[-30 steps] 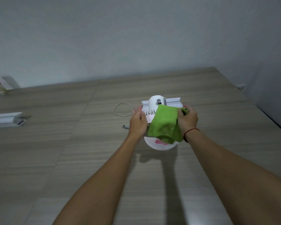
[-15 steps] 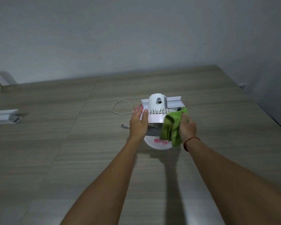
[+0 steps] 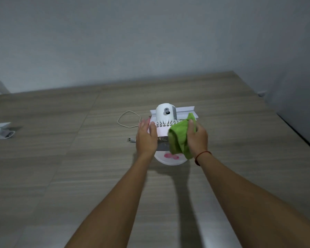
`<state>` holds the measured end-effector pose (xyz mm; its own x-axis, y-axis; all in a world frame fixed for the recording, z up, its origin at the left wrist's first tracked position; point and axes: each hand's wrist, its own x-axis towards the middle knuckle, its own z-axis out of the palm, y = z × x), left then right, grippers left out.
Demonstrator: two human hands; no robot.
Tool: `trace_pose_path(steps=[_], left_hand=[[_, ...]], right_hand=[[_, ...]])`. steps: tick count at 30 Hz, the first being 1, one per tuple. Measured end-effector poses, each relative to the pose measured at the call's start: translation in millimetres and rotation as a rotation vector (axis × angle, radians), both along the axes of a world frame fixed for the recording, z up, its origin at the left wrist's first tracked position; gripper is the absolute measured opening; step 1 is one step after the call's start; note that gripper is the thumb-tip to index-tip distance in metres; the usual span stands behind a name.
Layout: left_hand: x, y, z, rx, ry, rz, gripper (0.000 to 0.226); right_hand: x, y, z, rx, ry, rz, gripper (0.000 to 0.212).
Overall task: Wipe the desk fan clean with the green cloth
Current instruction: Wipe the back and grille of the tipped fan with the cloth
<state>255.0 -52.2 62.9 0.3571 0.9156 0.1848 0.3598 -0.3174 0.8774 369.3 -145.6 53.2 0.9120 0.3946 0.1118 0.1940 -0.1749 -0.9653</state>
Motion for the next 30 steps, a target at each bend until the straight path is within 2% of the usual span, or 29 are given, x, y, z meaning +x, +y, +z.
trace_pose_path(steps=[3, 6, 10, 13, 15, 18, 22, 24, 26, 28, 30], left_hand=[[-1.2, -2.5, -2.3, 0.017, -0.010, -0.011, 0.043], [-2.8, -3.2, -6.1, 0.032, -0.025, -0.025, 0.043], [-4.6, -0.9, -5.6, 0.018, -0.042, -0.050, 0.042], [-7.2, 0.8, -3.5, 0.022, -0.021, -0.056, 0.042], [-7.2, 0.8, -1.6, 0.005, -0.015, -0.062, 0.042], [-3.5, -2.2, 2.3, -0.021, -0.002, -0.062, 0.043], [1.6, -8.1, 7.8, -0.040, 0.015, -0.018, 0.043], [2.6, -9.8, 11.4, -0.095, -0.007, -0.018, 0.043], [0.5, -5.6, 19.2, -0.287, -0.137, 0.018, 0.040], [-4.6, -3.2, 30.4, -0.515, -0.347, 0.105, 0.036], [-9.5, -4.4, 37.4, -0.536, -0.443, 0.192, 0.032]], right_hand=[[19.9, -6.4, -18.4, 0.061, 0.449, -0.051, 0.039], [34.9, -5.3, -50.2, 0.110, 0.714, 0.036, 0.027], [37.3, -2.2, -70.8, 0.250, 0.867, 0.073, 0.024], [30.6, -1.4, -64.6, 0.316, 0.851, 0.003, 0.027], [26.6, -1.7, -54.4, 0.327, 0.768, -0.062, 0.028], [23.5, -3.9, -33.7, 0.264, 0.495, -0.097, 0.032], [15.3, -11.9, -9.0, 0.157, 0.125, 0.029, 0.035], [8.0, -12.3, 2.8, 0.030, -0.066, 0.131, 0.036], [-1.8, -9.1, 15.8, -0.127, -0.258, 0.240, 0.042], [-13.3, -3.7, 28.9, -0.229, -0.431, 0.363, 0.046], [-24.5, 1.6, 40.1, -0.297, -0.584, 0.449, 0.048]])
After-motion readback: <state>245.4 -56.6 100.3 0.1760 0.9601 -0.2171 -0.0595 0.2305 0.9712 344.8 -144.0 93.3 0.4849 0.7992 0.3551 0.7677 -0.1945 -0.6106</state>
